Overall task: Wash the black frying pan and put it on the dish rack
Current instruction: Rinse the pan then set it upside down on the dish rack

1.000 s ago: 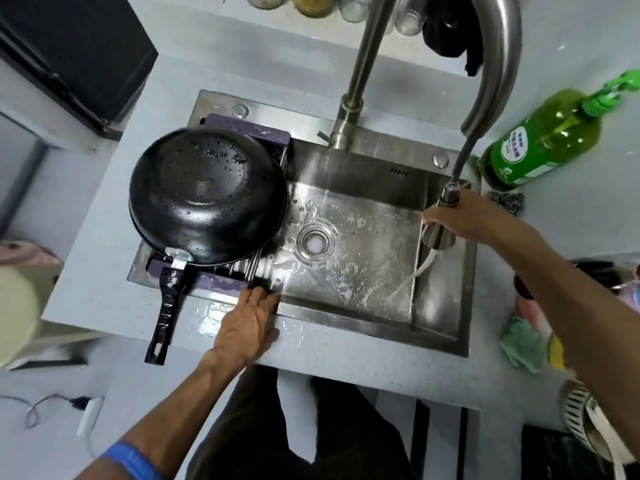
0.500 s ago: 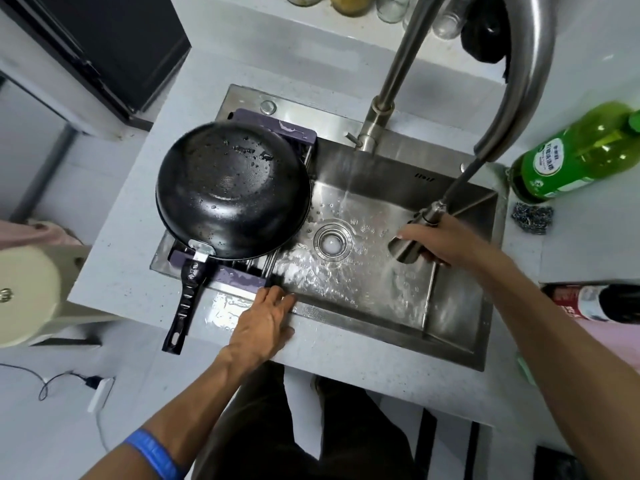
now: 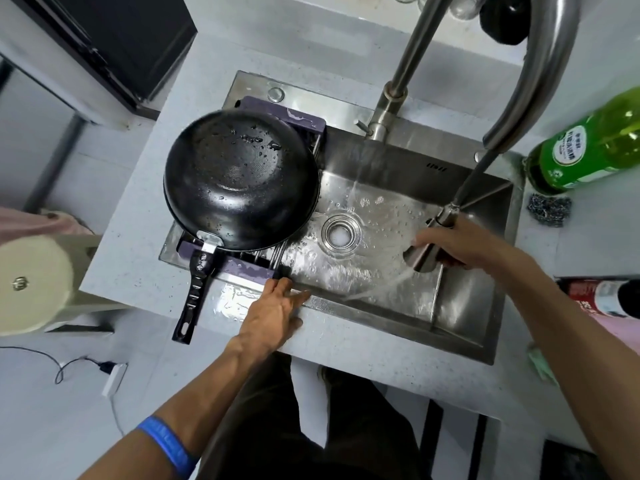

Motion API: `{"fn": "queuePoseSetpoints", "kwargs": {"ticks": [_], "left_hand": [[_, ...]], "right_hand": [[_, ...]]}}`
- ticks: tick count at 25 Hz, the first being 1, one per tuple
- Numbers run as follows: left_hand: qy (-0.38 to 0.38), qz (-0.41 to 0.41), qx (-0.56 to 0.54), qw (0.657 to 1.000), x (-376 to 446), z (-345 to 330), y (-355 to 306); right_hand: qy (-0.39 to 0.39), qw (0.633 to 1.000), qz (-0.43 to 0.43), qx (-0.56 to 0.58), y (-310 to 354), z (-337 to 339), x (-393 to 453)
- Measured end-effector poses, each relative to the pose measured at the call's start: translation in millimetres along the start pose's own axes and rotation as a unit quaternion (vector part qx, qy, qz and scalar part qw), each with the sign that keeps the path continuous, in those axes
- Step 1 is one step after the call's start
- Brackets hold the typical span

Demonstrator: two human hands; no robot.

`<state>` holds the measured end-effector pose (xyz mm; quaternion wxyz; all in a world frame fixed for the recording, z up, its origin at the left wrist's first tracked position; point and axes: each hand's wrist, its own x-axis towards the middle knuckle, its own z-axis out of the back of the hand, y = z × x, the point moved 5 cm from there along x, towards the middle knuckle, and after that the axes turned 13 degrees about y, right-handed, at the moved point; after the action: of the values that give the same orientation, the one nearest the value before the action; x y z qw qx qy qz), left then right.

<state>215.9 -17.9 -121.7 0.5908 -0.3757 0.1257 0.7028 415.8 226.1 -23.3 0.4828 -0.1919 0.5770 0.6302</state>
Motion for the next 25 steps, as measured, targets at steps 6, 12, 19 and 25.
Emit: {"fn": "queuePoseSetpoints", "kwargs": {"ticks": [6, 12, 19, 25], "left_hand": [[-0.002, 0.003, -0.012, 1.000, -4.3, 4.9, -4.4], [-0.003, 0.010, -0.028, 1.000, -2.6, 9.7, -6.1], [0.014, 0.027, -0.060, 0.998, 3.8, 4.2, -2.0], [0.002, 0.013, -0.056, 0.998, 4.9, 5.7, -3.1]], "right_hand": [[0.048, 0.998, 0.002, 0.028, 13.5, -27.6, 8.3], [0.020, 0.999, -0.024, 0.007, 1.5, -12.2, -0.1], [-0.052, 0.996, -0.050, -0.056, -11.7, 5.9, 2.6], [-0.164, 0.979, -0.017, -0.116, 17.1, 10.2, 14.7]]}}
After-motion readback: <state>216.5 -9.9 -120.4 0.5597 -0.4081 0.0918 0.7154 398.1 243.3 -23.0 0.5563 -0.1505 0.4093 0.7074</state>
